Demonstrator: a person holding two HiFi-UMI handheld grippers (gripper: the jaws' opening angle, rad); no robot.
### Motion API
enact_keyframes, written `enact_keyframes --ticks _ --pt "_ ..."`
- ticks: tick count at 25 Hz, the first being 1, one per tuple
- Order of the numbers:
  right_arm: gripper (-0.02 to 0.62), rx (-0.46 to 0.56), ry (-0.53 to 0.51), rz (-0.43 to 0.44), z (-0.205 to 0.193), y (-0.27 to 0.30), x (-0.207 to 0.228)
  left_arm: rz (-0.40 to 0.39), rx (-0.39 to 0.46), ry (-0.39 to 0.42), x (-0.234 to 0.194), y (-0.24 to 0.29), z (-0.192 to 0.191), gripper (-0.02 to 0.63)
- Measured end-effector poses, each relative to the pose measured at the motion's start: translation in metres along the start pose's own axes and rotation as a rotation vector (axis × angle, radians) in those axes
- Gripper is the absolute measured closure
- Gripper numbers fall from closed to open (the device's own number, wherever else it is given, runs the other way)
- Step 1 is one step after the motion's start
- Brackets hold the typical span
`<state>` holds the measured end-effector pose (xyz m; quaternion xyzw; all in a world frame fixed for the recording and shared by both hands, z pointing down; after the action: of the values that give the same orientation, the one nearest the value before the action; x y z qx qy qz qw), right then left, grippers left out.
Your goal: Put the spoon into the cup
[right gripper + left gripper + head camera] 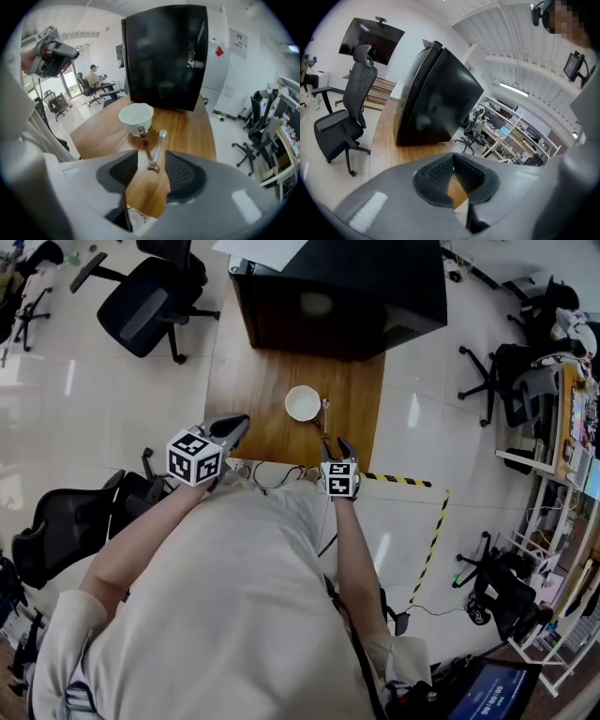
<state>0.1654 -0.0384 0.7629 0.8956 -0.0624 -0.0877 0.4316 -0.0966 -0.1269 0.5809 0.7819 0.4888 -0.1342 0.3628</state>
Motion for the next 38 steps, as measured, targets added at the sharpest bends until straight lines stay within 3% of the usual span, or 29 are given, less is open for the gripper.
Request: enact_keyframes --ticks 7,30,38 --pt "0.413 -0.085 -0.022 0.035 -0.014 0.030 -0.005 0.038 -0.018 0.014 0.001 -0.006 -0.002 0.606" --pt "0.413 -0.189 0.010 0.034 -0.035 0.071 -0.007 0.089 -0.032 0.023 -0.014 -0.027 -0.004 0.606" --pt "0.465 -0.194 0.000 0.036 -0.037 0.072 -0.009 0.099 -0.020 0.017 -0.015 -0.031 -0.004 0.606"
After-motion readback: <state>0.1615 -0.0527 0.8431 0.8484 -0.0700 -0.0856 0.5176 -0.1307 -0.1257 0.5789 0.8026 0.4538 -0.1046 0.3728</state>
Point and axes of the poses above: the fingertips, and each gripper's own axes: y forward along the fingers, x to its right, z out of its top, the point moved 4 cm from there along -y, backward along the fingers, and after that the axes turned 7 degrees about -z, right-handed, at the moved point
